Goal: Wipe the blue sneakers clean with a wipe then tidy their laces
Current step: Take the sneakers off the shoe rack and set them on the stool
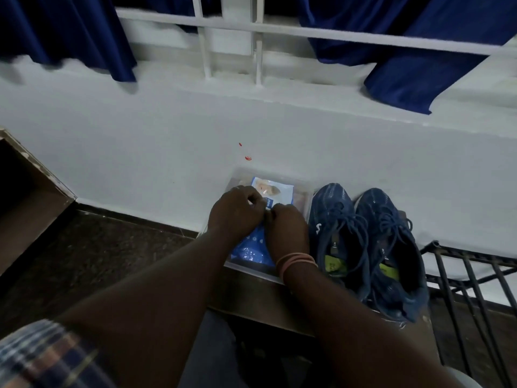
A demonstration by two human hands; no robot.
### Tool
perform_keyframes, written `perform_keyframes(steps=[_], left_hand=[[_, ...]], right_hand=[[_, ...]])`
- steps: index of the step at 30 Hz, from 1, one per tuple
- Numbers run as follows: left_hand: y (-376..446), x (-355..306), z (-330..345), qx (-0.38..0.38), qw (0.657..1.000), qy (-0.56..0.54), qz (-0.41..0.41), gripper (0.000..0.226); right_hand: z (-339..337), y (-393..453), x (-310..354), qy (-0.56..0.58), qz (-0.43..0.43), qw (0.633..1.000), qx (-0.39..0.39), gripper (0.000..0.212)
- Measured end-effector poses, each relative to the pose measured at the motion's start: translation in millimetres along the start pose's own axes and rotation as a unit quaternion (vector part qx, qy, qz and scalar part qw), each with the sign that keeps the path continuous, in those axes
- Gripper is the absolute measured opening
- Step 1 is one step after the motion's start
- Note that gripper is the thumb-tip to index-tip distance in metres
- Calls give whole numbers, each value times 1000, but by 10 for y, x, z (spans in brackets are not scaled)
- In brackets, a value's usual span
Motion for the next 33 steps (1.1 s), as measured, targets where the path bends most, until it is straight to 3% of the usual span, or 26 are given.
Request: perform_keyframes(steps=[3,6,9,11,14,16,21,28,33], left_hand=[[-88,46,26,69,994,-3,89,33],[-78,155,-26,84,990,18,113,44],[-62,154,-90,68,988,75,114,23],[-26,131,-110,39,991,96,89,11],[46,125,-115,11,998,68,9,18],[77,125,-93,8,998,59,-9,18],[39,143,-50,7,999,41,-10,13],[-30,215,-9,-4,1000,3,-28,15],[-75,207,-31,-24,997,1,-71,23]], right_hand=[[8,23,-19,40,38,998,-15,20],[38,-19,-38,200,71,976,-40,12],[57,-57,-85,345,110,930,-67,16],[73,-57,-92,372,117,918,-68,13],[20,-93,-68,241,54,963,-106,10],[73,-79,-15,124,-3,989,-85,14],[135,54,74,-54,-47,997,-4,27],[154,205,141,-114,-57,990,63,23],[50,79,170,-41,-35,999,-1,20]])
Point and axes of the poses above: each hand's wrist, its own y-axis towards the middle knuckle, its own z-axis out of the palm, x = y × z, the point moved 5 cm from there along y, towards the middle knuckle, and after that the axes turned 3 degrees about z, right-handed, at the moved point
